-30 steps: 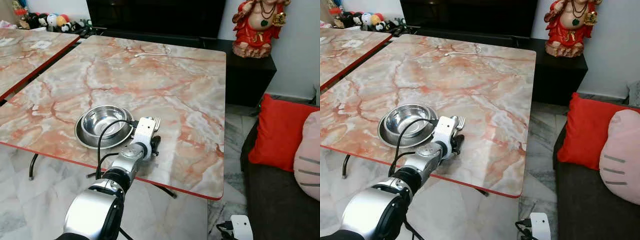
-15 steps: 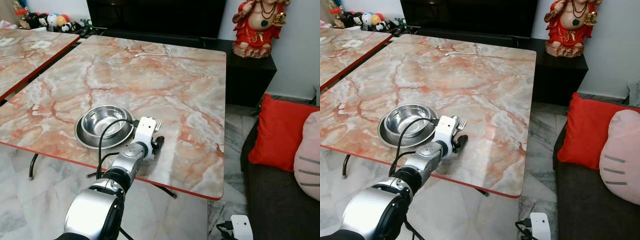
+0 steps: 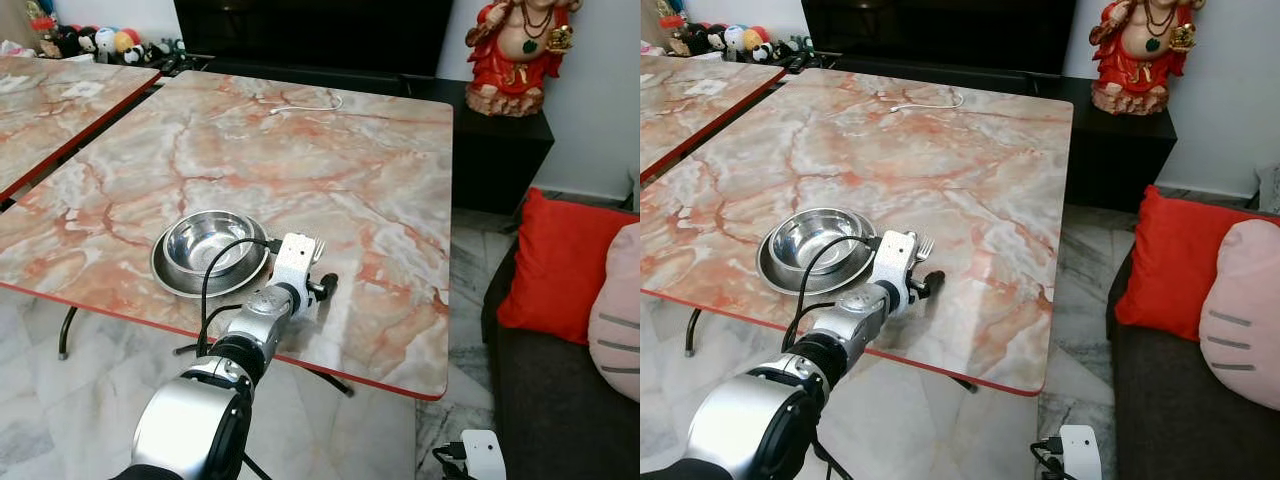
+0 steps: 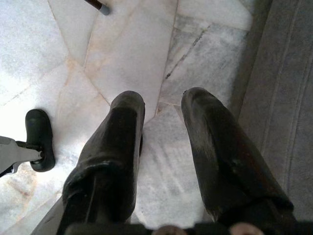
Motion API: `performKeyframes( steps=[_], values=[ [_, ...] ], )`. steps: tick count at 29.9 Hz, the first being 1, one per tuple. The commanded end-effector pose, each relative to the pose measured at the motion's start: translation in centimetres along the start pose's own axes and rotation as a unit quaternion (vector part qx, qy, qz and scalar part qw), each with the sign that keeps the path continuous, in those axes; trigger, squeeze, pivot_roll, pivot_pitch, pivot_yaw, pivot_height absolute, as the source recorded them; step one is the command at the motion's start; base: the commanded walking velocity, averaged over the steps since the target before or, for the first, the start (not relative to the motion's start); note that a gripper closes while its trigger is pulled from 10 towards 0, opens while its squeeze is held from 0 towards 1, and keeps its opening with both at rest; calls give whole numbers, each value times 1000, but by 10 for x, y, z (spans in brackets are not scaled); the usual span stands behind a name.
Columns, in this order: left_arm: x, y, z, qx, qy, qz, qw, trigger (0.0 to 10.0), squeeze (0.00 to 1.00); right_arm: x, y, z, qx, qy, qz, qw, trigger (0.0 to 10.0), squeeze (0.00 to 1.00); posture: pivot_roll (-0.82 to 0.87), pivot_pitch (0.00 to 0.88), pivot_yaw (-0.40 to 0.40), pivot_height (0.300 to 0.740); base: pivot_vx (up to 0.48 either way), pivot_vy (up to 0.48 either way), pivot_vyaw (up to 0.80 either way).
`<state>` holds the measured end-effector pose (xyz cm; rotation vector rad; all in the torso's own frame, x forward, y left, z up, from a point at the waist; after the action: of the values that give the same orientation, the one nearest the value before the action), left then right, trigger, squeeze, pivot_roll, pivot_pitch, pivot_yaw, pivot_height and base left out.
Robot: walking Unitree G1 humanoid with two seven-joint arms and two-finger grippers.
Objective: Setting the table
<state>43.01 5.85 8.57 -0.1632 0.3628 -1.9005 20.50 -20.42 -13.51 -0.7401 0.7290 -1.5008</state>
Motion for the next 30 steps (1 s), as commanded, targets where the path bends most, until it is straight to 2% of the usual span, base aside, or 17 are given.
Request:
performKeyframes(
  steps=[1, 7, 9, 16, 21, 23, 24, 25, 28, 29, 30],
  values=[
    [0, 1, 4, -1, -6, 2, 1000, 10000, 643, -1, 0, -1, -1, 4, 0, 1000, 10000, 0, 22, 20, -11, 740, 0, 0, 0],
    [1, 2, 5, -3, -24, 1, 1000, 10000, 635, -1, 0, -1, -1, 4, 1, 1000, 10000, 0, 24, 18, -12, 740, 0, 0, 0],
    [4, 2, 7, -1, -21, -6, 1000, 10000, 0, -1, 0, -1, -1, 4, 1, 1000, 10000, 0, 24, 18, -13, 740, 0, 0, 0],
    [19, 2, 33, 60, -32, -52, 996, 10000, 0, -1, 0, -2, -1, 3, 1, 1000, 10000, 0, 24, 17, -14, 740, 0, 0, 0],
    [14, -1, 48, 97, -12, -42, 994, 10000, 0, -1, 0, -2, -2, 3, 1, 1000, 10000, 0, 27, 15, -17, 740, 0, 0, 0],
    [7, -8, 68, 156, 9, -31, 987, 10000, 0, -1, 0, -2, -1, 3, 1, 1000, 10000, 0, 28, 13, -16, 740, 0, 0, 0],
    [7, -8, 68, 156, 9, -31, 987, 10000, 0, -1, 0, -2, -1, 3, 1, 1000, 10000, 0, 28, 13, -16, 740, 0, 0, 0],
    [3, -17, 77, 198, 40, -27, 979, 10000, 0, -1, 0, -2, -1, 4, 1, 1000, 10000, 0, 25, 8, -11, 740, 0, 0, 0],
    [-8, -30, 77, 229, 65, -8, 971, 10000, 0, -1, -1, -3, -2, 5, 0, 1000, 10000, 0, 23, 3, -1, 740, 0, 0, 0],
    [-15, -35, 76, 239, 76, 5, 968, 10000, 0, -1, -1, -4, -2, 6, 0, 1000, 10000, 0, 23, 2, 1, 740, 0, 0, 0],
    [-37, -52, 68, 254, 77, 47, 963, 10000, 0, -1, -1, -4, -2, 7, -1, 1000, 10000, 0, 21, 0, 6, 740, 0, 0, 0]
  ],
)
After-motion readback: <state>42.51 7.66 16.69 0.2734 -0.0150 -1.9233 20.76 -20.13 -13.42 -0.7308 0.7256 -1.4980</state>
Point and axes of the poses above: a point about 5 cm out from each wrist's last joint towards the gripper, its own y axis pointing out of the wrist towards the gripper, its own z axis along the axis of the wrist's last joint, x = y × z, the point moved 6 cm from there along y, pointing out of the wrist towards the gripper, and after that the axes turned 1 degree about y, right-handed, at the moved point
